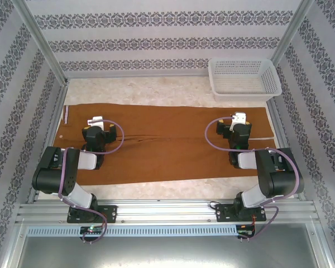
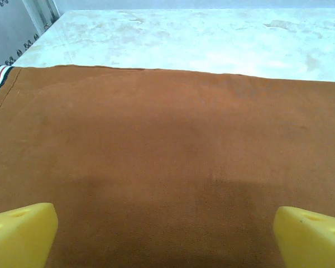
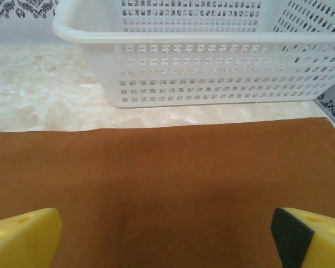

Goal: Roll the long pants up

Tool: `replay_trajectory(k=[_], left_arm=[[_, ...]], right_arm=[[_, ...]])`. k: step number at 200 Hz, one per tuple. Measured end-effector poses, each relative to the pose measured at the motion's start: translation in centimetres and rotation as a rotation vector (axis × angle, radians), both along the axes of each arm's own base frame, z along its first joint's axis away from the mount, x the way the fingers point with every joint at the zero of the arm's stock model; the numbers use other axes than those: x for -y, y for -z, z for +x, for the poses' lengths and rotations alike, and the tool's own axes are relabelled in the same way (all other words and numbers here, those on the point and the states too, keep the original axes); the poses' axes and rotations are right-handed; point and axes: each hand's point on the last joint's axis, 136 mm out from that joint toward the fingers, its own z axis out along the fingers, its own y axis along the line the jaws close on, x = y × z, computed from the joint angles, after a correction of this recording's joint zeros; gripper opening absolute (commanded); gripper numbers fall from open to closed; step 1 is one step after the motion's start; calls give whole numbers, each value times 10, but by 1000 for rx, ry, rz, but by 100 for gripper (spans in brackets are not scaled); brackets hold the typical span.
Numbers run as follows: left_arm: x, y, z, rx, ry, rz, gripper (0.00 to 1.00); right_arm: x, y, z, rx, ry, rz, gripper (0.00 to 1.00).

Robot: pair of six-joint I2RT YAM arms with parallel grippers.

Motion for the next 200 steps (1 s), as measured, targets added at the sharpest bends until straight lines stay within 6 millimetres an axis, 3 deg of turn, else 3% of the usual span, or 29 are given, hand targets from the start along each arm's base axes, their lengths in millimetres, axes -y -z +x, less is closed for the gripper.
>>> replay_trajectory(k=[200], left_arm=[[-1, -2, 0, -2, -6, 2, 100]], right_arm=[[1, 0, 0, -1, -8, 8, 98]])
